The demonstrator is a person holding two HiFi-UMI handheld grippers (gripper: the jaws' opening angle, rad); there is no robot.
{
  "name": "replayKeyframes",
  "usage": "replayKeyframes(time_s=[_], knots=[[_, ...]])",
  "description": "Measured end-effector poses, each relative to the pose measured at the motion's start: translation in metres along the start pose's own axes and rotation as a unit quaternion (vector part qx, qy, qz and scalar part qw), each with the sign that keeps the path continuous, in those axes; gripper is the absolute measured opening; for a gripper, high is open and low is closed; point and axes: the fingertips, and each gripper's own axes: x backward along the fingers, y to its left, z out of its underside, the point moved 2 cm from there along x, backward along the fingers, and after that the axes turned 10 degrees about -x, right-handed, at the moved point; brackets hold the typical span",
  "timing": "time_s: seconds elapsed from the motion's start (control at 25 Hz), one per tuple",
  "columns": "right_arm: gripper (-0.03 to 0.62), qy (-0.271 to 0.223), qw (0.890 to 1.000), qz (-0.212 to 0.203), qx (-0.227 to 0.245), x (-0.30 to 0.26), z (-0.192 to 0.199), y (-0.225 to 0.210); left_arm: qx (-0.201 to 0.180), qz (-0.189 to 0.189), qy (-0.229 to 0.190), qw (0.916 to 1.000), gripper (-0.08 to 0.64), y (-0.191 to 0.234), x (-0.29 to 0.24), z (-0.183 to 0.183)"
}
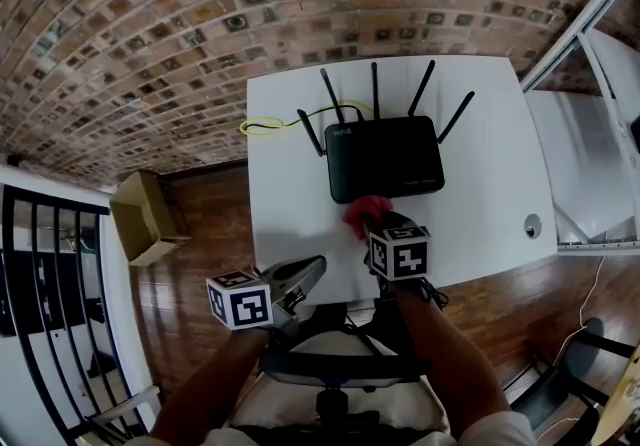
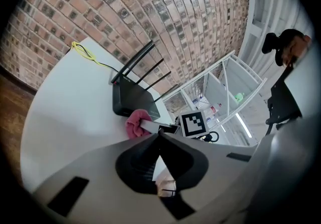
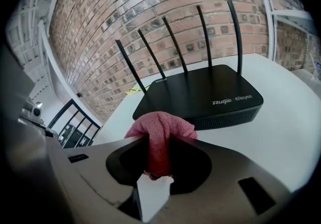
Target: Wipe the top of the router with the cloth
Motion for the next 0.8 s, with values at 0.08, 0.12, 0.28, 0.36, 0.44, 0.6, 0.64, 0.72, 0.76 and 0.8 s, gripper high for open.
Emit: replayKeyframes(time_s=[0.08,0.12,0.28,0.36,0.44,0.6,0.64,0.72,0.76,0.8], knots=[[0.103,-0.003,1.000,0.002,-0.005,0.003,-0.001,-0.011,0.000,0.001,0.002,1.0000,0.009,-0.003,-0.007,0.000],[0.103,-0.003,1.000,0.004,-0.007,0.005,-0.001,-0.017,0.001,0.002,0.002,1.0000,0.009,-0.005,-0.011,0.000],[0.103,-0.007,1.000,0.010,-0.012,0.012,-0.006,-0.037,0.002,0.005,0.004,1.0000,0.009,-0.013,-0.028,0.001],[0.103,-0.009,1.000,0.010,-0.014,0.015,-0.009,-0.044,0.002,0.006,0.005,1.0000,0.009,-0.017,-0.035,0.002],[0.103,-0.011,1.000,0.010,-0.015,0.017,-0.010,-0.049,0.003,0.006,0.007,1.0000,0.009,-0.021,-0.040,0.003],[0.103,-0.009,1.000,0.009,-0.016,0.020,-0.011,-0.061,0.003,0.003,0.008,1.0000,0.009,-0.026,-0.050,0.006],[0.103,-0.009,1.000,0.009,-0.016,0.022,-0.012,-0.065,0.003,0.002,0.008,1.0000,0.009,-0.027,-0.052,0.006],[0.103,-0.009,1.000,0.010,-0.015,0.024,-0.013,-0.072,0.005,0.002,0.006,1.0000,0.009,-0.030,-0.057,0.006],[0.103,-0.009,1.000,0.009,-0.015,0.025,-0.013,-0.075,0.007,0.002,0.006,0.9999,0.009,-0.032,-0.059,0.007],[0.103,-0.008,1.000,0.008,-0.016,0.026,-0.014,-0.078,0.010,0.003,0.007,0.9999,0.009,-0.033,-0.062,0.008]])
